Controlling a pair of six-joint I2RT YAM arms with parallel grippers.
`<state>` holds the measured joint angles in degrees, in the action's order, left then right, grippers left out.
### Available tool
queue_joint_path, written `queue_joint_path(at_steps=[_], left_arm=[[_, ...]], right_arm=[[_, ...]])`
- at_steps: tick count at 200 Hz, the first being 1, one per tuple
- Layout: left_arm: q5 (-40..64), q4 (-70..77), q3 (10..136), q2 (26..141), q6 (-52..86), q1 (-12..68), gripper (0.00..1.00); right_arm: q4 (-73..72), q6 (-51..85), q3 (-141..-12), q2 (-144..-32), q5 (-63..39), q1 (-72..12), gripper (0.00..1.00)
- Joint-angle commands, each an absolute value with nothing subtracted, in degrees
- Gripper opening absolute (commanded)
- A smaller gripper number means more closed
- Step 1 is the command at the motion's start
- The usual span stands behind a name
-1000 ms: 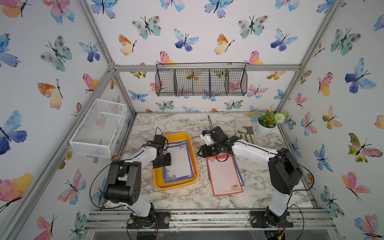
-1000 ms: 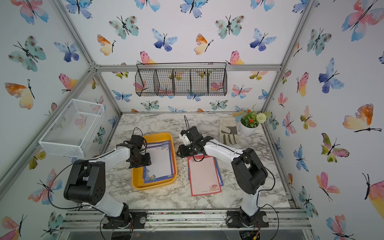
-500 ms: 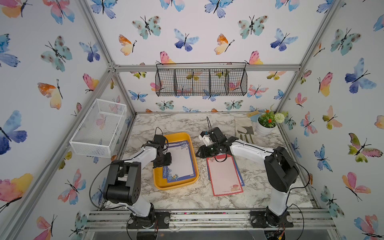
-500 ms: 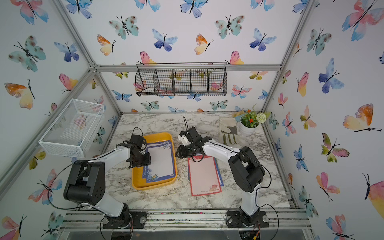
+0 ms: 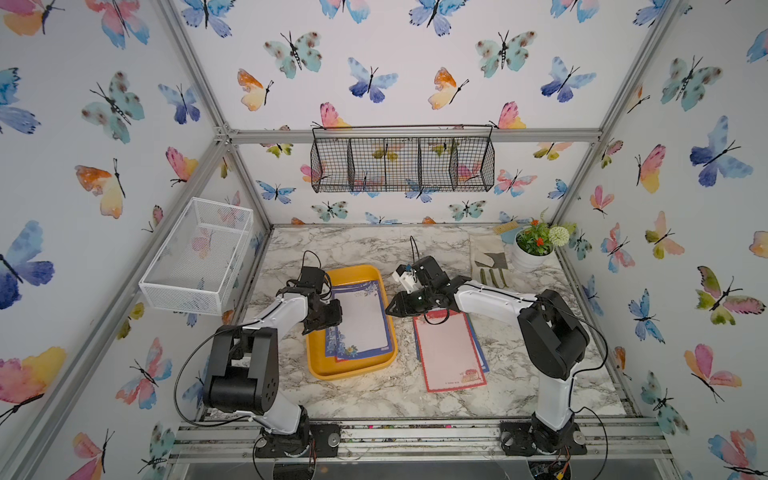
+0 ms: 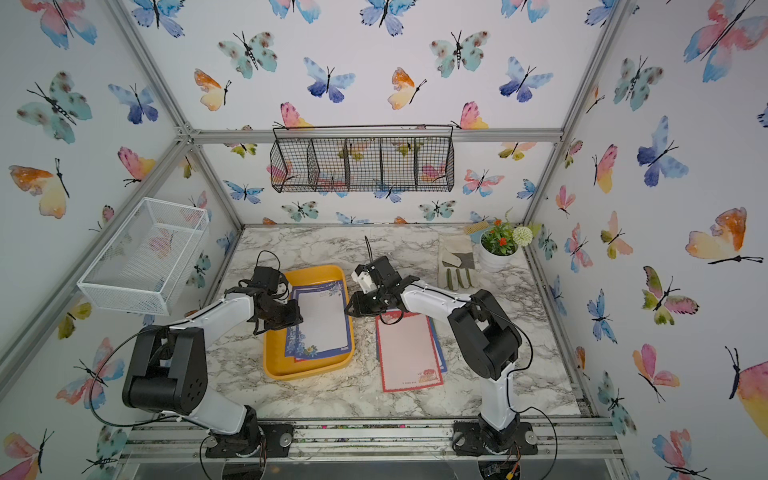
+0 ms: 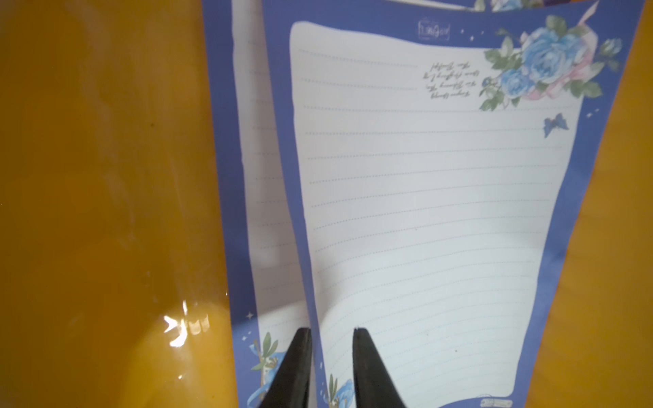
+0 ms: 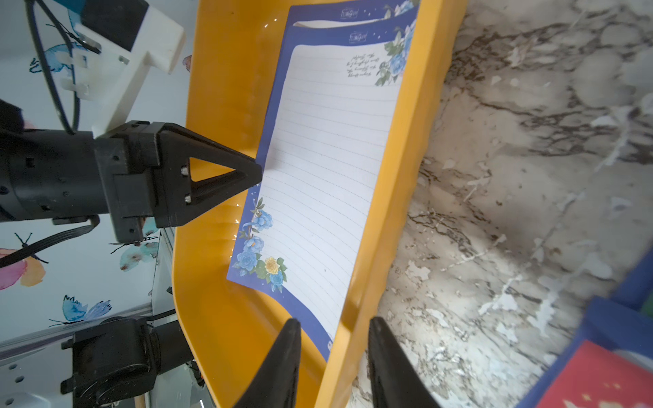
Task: Take out the stationery paper from the storage box
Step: Pick up the stationery paper from the storage box.
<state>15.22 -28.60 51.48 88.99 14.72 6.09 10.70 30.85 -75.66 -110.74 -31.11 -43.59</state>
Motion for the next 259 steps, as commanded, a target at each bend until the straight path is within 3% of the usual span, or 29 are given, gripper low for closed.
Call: queue_joint_path(at_steps=[1,41,88,140,213,259], left_arm=[[20.4,-26.9,50.4,86.8,15.4,5.0,0.22],[27.1,-24.0,49.1,86.2,16.3,3.3,0.22],[35.7,-21.1,48.4,87.7,17.9,2.8,0.31],[32.2,-22.6,49.3,89.6,18.0,2.6,0.44],[34.5,-22.2,49.5,91.5,18.0,2.7,0.38],[35.3,-22.2,49.5,92.8,18.0,2.7,0.35]], right_arm=[[9.0,31.7,-75.9,-112.4,-32.8,-44.1,0.35],[8.5,32.1,-76.4,-113.4,-33.1,-44.3,0.34],[8.6,32.1,-77.1,-114.5,-33.5,-44.4,0.34],[8.6,32.2,-77.7,-114.9,-33.3,-44.4,0.34],[7.9,32.6,-77.3,-115.7,-33.8,-44.5,0.33],[6.5,33.2,-76.9,-116.0,-33.9,-44.7,0.27]])
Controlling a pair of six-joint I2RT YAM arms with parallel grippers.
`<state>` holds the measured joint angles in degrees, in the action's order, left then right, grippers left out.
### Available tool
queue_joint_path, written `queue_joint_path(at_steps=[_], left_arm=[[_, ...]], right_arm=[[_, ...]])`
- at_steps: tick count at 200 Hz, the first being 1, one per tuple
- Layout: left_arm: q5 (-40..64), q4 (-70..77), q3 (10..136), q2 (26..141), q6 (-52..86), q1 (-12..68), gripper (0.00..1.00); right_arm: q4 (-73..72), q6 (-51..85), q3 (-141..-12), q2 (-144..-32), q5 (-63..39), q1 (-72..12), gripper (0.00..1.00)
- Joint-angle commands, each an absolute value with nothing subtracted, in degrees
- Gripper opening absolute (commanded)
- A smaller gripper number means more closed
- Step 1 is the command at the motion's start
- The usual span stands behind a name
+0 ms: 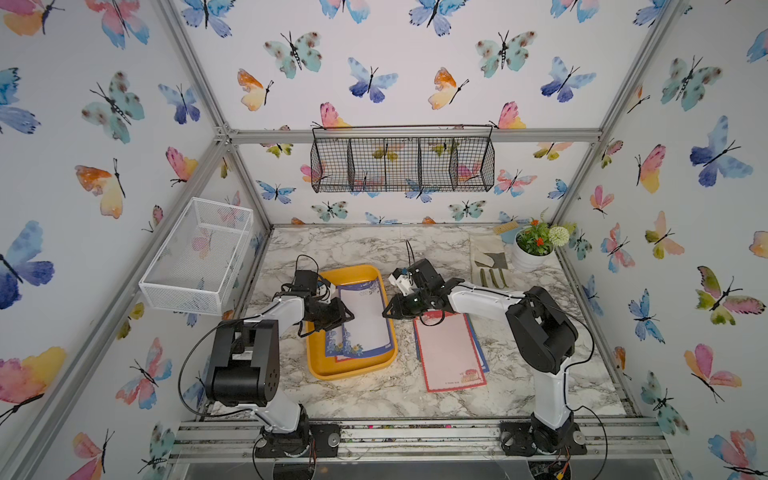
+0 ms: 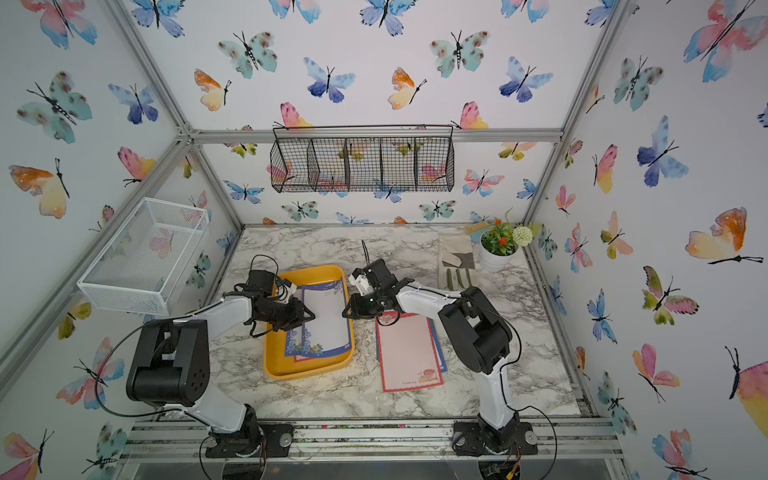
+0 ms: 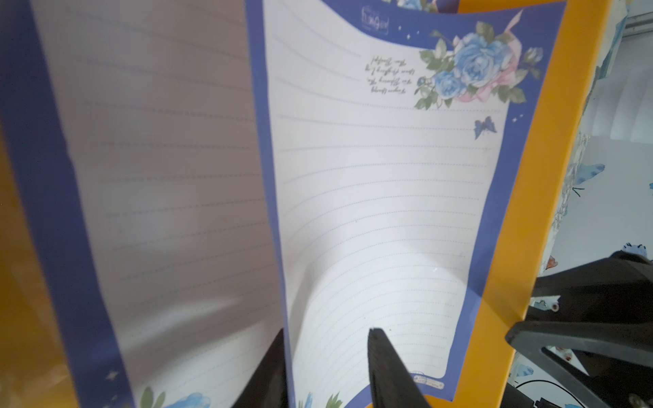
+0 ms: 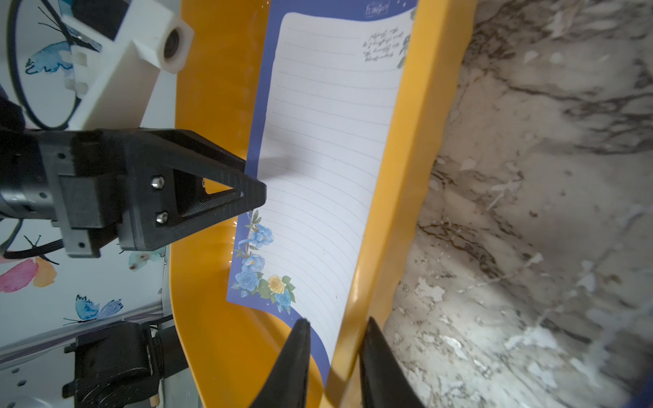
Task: Take out the stationery paper from the storage box
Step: Pick up the stationery paper from the storage box.
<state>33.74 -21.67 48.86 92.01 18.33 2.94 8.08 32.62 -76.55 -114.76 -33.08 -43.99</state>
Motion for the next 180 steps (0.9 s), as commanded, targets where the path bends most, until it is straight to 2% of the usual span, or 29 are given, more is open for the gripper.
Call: queue_joint_path(at_steps=[1,34,73,97,103,112,140,180], left_arm=[[35.3,-22.2,49.5,92.9,18.1,2.7,0.35],[35.1,-22.2,49.6,93.5,18.1,2.7,0.28],[33.4,-22.2,49.4,92.1,17.5,2.7,0.14],[31.9,-22.7,49.4,89.9,16.4,2.7,0.05],[31.1,-23.2,49.6,89.1,16.2,2.8,0.03],[29.6,-23.9,50.1,87.5,15.7,2.9,0.03],[22.5,-26.9,52.8,82.9,14.6,3.2,0.02],[18.9,-31.4,58.9,79.5,13.2,3.6,0.01]], right_arm=[[6.4,33.2,-76.9,-115.9,-33.9,-44.7,0.27],[6.4,33.3,-76.8,-116.0,-33.9,-45.0,0.27],[6.7,33.0,-77.1,-114.7,-32.3,-44.9,0.28],[7.7,32.1,-77.6,-113.7,-29.9,-44.9,0.34],[8.3,31.7,-78.1,-113.4,-29.1,-44.9,0.39],[9.6,31.1,-78.8,-112.9,-27.7,-44.9,0.44],[11.6,29.8,-80.0,-110.4,-23.3,-44.9,0.49],[12.2,28.6,-80.1,-106.7,-18.0,-44.9,0.53]])
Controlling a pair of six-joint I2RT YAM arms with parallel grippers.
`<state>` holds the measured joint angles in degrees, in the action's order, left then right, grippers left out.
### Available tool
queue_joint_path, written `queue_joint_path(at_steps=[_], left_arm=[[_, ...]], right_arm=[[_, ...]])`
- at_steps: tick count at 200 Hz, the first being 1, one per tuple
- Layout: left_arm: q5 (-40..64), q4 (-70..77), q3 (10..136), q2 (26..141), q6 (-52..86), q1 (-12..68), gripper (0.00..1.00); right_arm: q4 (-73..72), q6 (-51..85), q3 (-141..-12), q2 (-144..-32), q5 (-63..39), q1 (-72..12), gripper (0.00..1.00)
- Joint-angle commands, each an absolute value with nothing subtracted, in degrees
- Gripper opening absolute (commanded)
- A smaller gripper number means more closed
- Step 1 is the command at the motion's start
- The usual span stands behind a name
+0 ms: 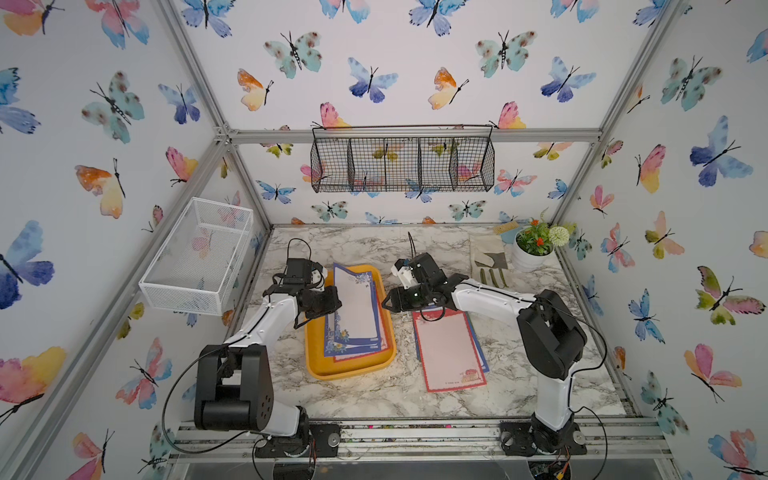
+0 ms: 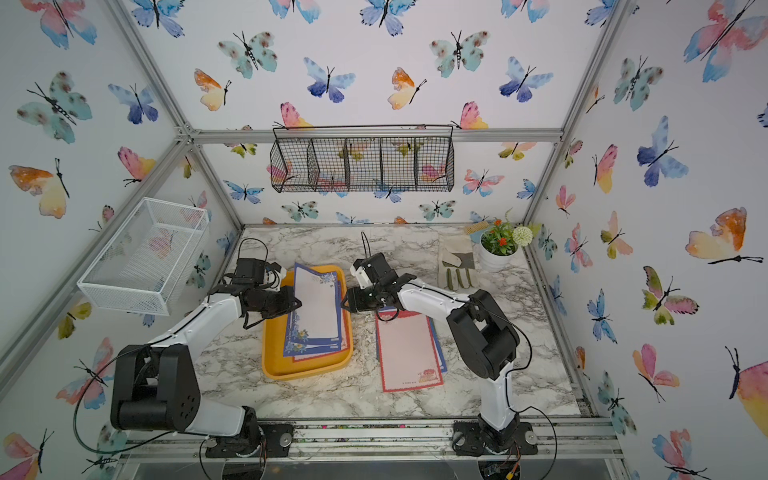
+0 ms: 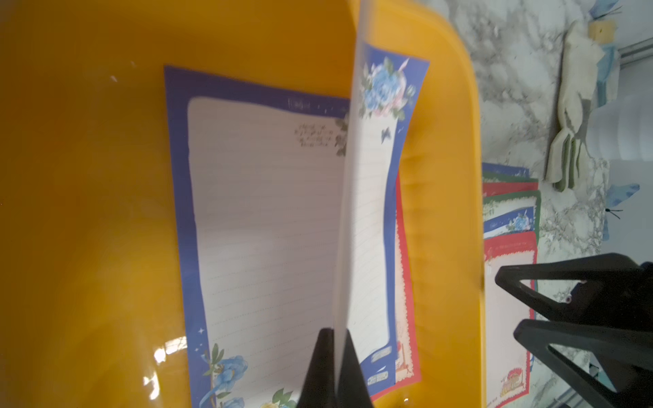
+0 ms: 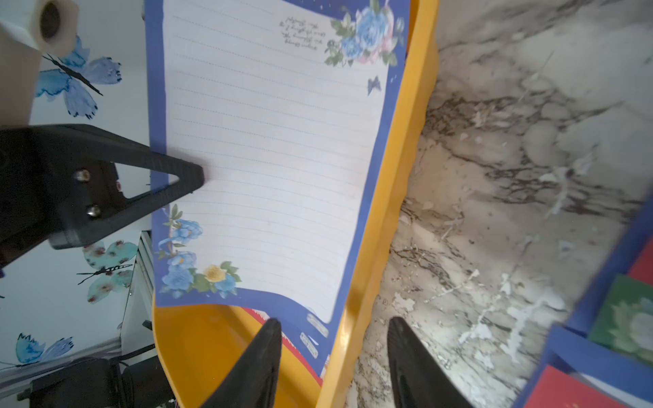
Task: Take out the stationery paper from the storage box
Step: Pick up the stationery paper from the storage box, then place the stationery paper at the center of the board.
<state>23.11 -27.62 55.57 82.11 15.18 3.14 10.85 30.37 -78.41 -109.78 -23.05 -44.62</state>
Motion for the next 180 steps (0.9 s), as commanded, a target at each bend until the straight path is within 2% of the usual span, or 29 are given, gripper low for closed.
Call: queue_joint_path(at_steps=[1,96,180], left_arm=[[18.9,-31.4,59.0,79.5,13.3,3.6,0.01],[14.9,-36.2,71.4,78.4,11.4,7.1,0.01],[11.4,-37.9,75.4,78.1,9.2,8.5,0.01]], right_arm=[[12.3,28.6,-80.1,-106.6,-17.9,-44.9,0.54],[14.1,25.0,-81.5,-100.4,-10.4,-44.9,0.54],[12.4,23.7,-79.6,-95.8,-6.3,-44.9,0.54]])
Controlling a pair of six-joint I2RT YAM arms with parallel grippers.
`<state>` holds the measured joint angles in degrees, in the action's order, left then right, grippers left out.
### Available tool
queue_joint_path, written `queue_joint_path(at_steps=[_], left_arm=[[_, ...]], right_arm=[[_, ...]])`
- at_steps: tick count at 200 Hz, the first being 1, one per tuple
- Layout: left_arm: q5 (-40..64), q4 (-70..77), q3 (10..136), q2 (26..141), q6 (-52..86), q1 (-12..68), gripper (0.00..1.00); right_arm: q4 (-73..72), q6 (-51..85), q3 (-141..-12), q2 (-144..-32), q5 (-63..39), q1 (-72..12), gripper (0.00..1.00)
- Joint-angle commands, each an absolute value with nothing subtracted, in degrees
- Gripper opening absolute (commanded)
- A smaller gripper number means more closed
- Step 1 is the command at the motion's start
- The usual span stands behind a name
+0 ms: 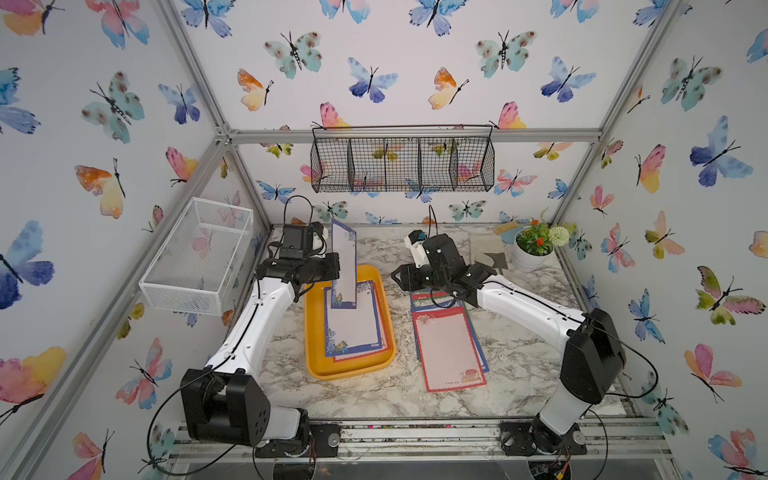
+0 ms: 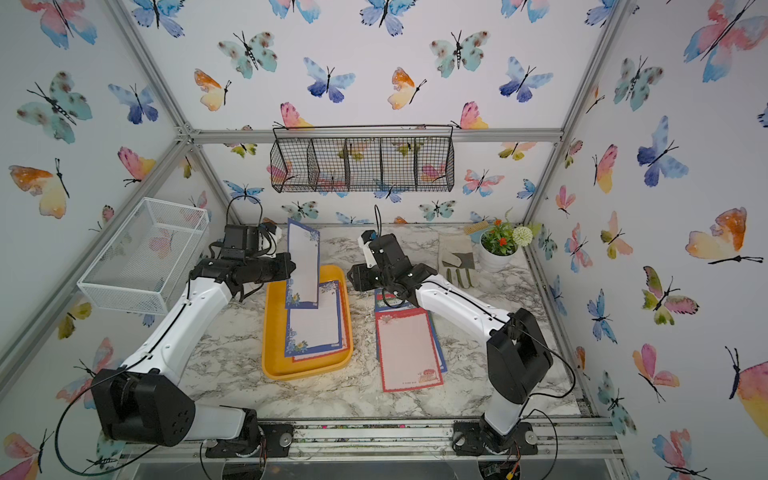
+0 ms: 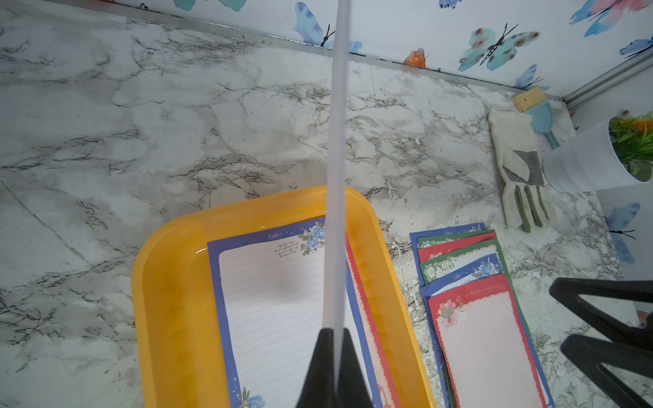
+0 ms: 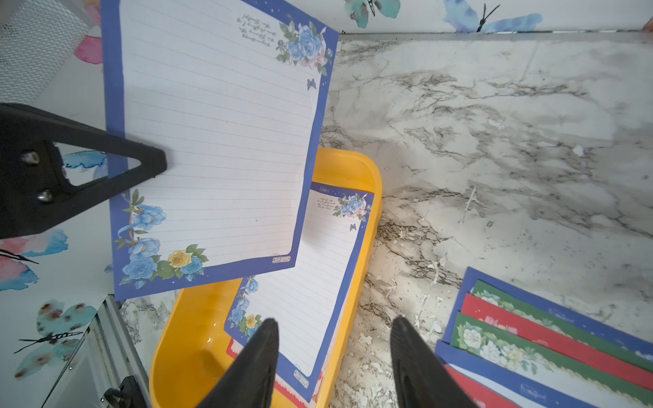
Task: Take out the stationery paper from the storage box
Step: Place the stationery paper at the center of the board.
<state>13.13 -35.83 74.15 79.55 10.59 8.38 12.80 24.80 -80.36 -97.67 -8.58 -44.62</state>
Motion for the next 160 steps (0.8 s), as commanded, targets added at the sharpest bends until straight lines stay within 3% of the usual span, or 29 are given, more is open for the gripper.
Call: queue_joint_path(at_steps=[1,98,160], left_arm=[[11.4,-37.9,75.4,78.1,9.2,8.5,0.01],[10.2,-37.6,76.1,78.1,8.8,8.6,0.01],[10.1,-36.1,75.2,78.8,8.3,8.5,0.00]], right_arm=[[12.3,23.7,-79.5,-95.7,-6.3,-45.0,0.54],[4.7,23.9,-68.8,-88.6,-0.9,-45.0,0.54],[3.7,23.3,-68.3,-90.1,-2.0,-44.9,0.54]])
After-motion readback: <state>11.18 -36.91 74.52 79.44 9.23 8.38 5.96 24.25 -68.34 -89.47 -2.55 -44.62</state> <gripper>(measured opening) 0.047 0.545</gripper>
